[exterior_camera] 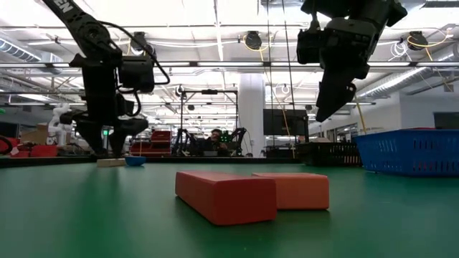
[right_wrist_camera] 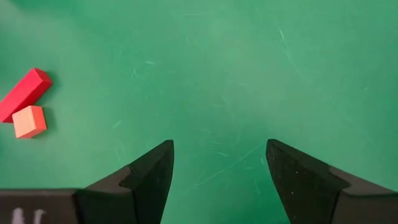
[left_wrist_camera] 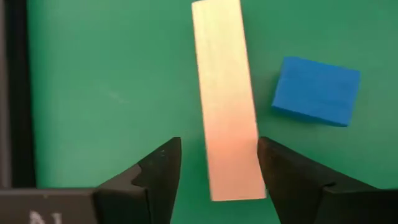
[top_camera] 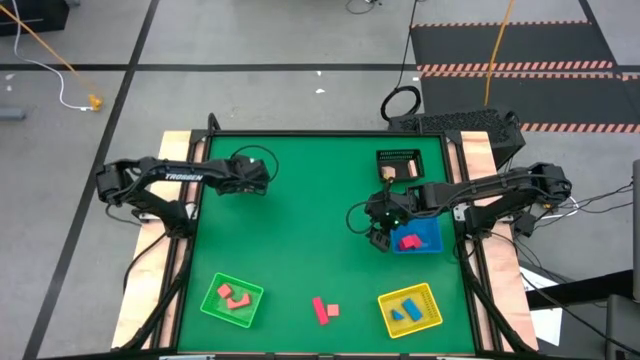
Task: Sort & place blocks by color
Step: Put the brown block into the black bin
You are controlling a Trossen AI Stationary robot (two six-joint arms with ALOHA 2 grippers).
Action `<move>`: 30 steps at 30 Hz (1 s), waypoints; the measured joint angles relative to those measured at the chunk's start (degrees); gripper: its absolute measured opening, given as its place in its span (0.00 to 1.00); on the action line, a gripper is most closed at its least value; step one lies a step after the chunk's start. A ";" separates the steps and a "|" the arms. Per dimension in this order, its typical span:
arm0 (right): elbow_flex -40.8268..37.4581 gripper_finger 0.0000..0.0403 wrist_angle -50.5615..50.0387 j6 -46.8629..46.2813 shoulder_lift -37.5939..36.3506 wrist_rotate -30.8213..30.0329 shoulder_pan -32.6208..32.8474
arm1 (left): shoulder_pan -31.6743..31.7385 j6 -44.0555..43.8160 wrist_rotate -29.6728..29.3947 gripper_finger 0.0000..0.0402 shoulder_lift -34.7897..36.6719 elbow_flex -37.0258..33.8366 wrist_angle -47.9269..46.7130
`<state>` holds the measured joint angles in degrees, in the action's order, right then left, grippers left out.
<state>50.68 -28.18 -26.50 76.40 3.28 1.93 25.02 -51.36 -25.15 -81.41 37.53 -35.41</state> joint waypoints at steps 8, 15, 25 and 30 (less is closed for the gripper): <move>0.00 0.61 0.03 0.76 0.00 0.01 0.00 | -1.42 0.01 -0.21 0.56 0.00 -1.24 3.22; 0.00 0.61 0.04 0.66 0.00 0.01 0.00 | -1.29 0.63 -0.37 0.56 0.00 -2.68 5.61; 0.00 0.61 0.07 0.66 0.00 -0.01 0.00 | -1.05 -0.94 -0.29 0.55 0.26 -8.73 13.04; 0.00 0.61 0.09 0.64 0.00 -0.01 0.00 | -1.06 0.70 0.44 0.41 0.20 -8.84 13.28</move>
<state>50.68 -28.10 -25.87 76.40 3.27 1.93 23.96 -50.65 -24.71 -81.21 28.70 -22.13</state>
